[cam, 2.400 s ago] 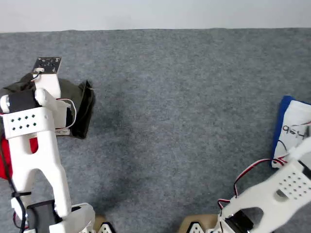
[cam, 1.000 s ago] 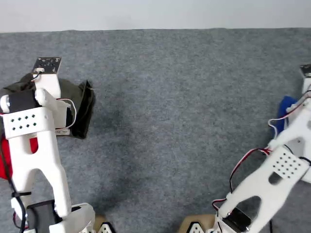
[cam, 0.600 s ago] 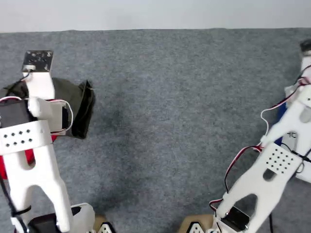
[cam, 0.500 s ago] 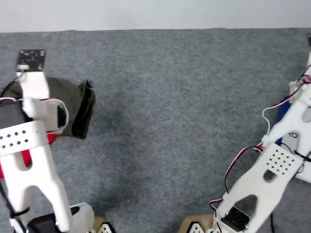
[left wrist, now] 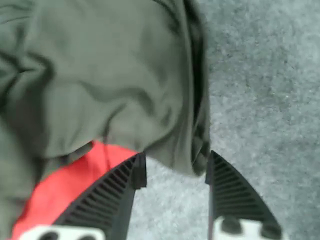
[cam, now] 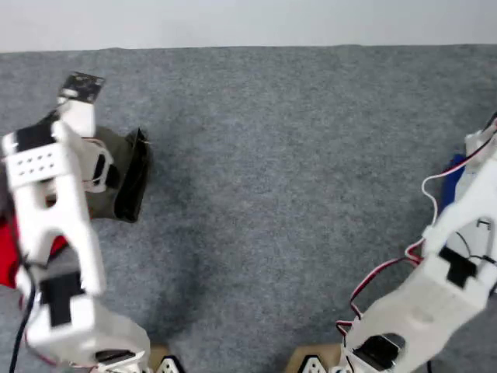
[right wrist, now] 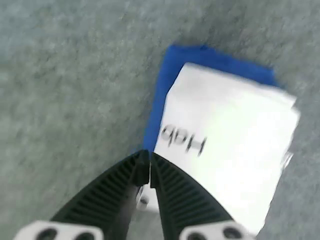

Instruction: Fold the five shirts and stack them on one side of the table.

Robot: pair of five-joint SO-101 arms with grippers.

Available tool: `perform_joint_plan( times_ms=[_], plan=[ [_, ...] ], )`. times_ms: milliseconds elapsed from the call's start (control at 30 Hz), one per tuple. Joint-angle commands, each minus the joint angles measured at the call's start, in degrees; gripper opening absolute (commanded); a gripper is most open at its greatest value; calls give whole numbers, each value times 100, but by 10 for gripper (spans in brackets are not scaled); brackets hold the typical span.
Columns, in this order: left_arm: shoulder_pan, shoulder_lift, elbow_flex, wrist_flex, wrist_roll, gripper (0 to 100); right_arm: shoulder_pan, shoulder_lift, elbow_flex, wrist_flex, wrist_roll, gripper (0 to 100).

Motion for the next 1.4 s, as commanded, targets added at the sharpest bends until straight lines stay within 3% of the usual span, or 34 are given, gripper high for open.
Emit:
perform_joint_plan(
  times_ms=[0,200,367,433,667,967,1233,1367],
  plan=[
    [114,993,-725,-79,-35,204,-57,-1059,1099,224,-62,11],
    [273,2831,-2211,501,-18,192,-66,-2035,2321,224,-70,11],
    [519,4281,-3952,1389,-44,23,-66,-2774,3059,224,-70,10],
    [642,4633,-4708,1644,9,6,-66,-3090,3358,224,-70,10],
    [1187,3262,-5921,1626,1116,3,-48,-4119,4273,215,-35,10],
    [3262,1055,-5912,1618,1723,4,-57,-5305,5134,207,-26,10],
    [5134,1081,-5666,1609,2066,14,-57,-5895,5679,207,-26,10],
    [5275,1327,-5288,1609,2549,159,-57,-6088,5943,207,-26,11]
  ],
)
